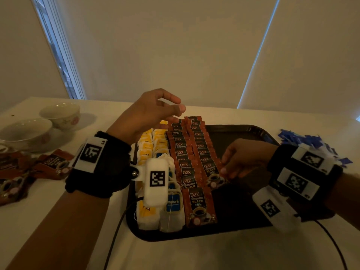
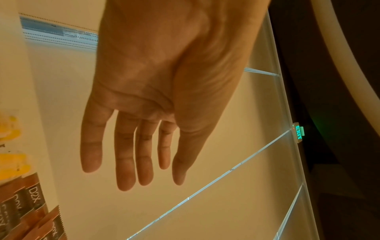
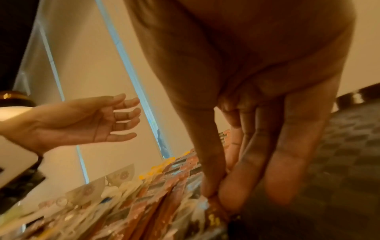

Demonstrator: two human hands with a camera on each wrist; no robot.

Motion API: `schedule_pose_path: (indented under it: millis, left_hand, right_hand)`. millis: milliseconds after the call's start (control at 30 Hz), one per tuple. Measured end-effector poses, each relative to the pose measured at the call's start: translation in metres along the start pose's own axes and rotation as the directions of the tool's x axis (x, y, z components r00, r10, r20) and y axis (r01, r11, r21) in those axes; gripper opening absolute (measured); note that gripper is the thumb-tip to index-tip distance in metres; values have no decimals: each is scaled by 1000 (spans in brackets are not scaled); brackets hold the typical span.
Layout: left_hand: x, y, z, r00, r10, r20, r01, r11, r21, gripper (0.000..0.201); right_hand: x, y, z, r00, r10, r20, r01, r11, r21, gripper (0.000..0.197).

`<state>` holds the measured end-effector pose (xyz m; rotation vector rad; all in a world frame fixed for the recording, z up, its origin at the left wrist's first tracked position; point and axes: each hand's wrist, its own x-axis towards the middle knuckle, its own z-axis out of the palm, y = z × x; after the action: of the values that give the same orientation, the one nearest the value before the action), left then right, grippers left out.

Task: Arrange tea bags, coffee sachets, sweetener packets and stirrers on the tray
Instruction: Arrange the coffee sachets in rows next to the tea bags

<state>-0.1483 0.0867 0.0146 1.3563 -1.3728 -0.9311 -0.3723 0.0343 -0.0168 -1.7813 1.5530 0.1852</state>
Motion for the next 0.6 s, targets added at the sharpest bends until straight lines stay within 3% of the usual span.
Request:
schedule_pose_path:
  millis: [267,400,600]
  left_hand:
    - [-2,1,-1,1000,23,-18,-22,999,39,22]
    - [-3,0,-1,1000,6,-29,-4,997,75,22]
    - [-9,4,-13,995,-6,-101,21,988,150,26]
  right_hand:
    - [-6,-13,-5,999,-37,1,37,997,-73,17]
    - [-21,-30,-17,958,-250,-141,256,966,26,27]
    - [-46,-53,-24,838,-531,-125,544,800,251,47]
